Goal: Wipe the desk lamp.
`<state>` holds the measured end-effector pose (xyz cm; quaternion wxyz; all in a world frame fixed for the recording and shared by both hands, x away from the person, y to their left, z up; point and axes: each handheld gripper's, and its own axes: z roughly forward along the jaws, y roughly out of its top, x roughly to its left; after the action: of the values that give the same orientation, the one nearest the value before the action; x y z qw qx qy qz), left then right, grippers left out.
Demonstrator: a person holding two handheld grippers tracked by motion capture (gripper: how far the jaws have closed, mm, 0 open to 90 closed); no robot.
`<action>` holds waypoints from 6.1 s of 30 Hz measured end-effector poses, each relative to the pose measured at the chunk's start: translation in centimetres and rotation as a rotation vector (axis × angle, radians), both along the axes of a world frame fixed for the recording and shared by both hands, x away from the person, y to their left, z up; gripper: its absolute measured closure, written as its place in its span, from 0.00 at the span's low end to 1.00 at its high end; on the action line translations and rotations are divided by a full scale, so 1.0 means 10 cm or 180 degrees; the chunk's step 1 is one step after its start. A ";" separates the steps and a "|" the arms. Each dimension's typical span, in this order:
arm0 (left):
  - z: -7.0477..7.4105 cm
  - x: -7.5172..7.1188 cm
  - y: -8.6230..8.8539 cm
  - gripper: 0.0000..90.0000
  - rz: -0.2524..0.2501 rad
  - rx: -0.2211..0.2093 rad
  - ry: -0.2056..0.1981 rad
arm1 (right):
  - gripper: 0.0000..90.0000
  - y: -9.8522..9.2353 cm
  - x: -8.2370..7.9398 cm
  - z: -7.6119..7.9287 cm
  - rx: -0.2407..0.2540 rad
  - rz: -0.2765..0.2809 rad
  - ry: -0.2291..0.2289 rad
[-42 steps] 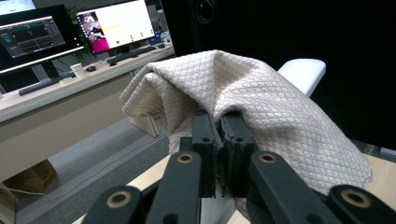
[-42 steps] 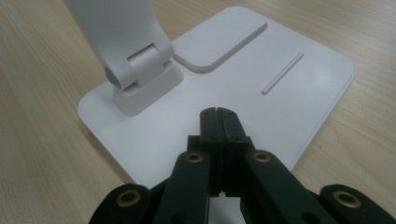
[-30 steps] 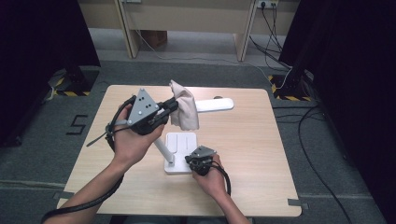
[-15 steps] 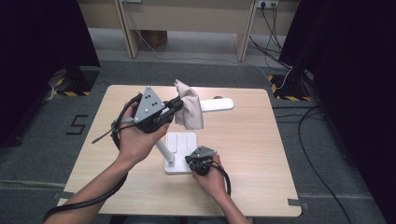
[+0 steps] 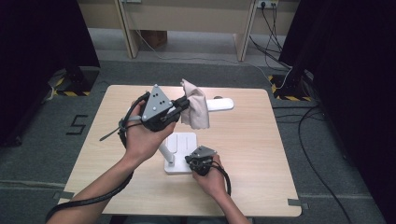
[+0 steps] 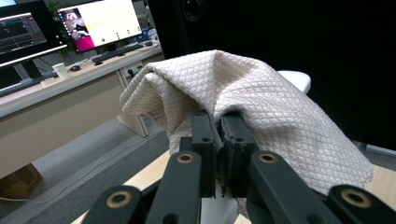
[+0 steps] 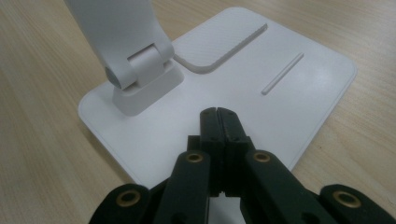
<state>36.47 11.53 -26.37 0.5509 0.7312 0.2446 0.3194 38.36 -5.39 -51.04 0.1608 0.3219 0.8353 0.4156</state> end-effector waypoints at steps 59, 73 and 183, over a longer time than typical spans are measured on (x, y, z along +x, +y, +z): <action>0.07 0.18 -0.60 0.95 -0.0178 0.0119 0.0070 | 1.00 0.00 0.00 0.00 0.0012 0.0000 -0.0003; 0.09 0.19 -0.76 0.95 -0.0225 0.0175 0.0069 | 1.00 0.00 0.00 0.00 0.0012 0.0002 -0.0010; -0.48 -0.11 -0.83 0.95 -0.0137 -0.0180 0.0039 | 1.00 -0.01 -0.01 -0.01 0.0032 0.0005 -0.0015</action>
<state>35.35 3.24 -31.19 0.5766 0.7224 0.2411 0.2959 38.30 -5.53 -51.17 0.1608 0.3211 0.8331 0.4207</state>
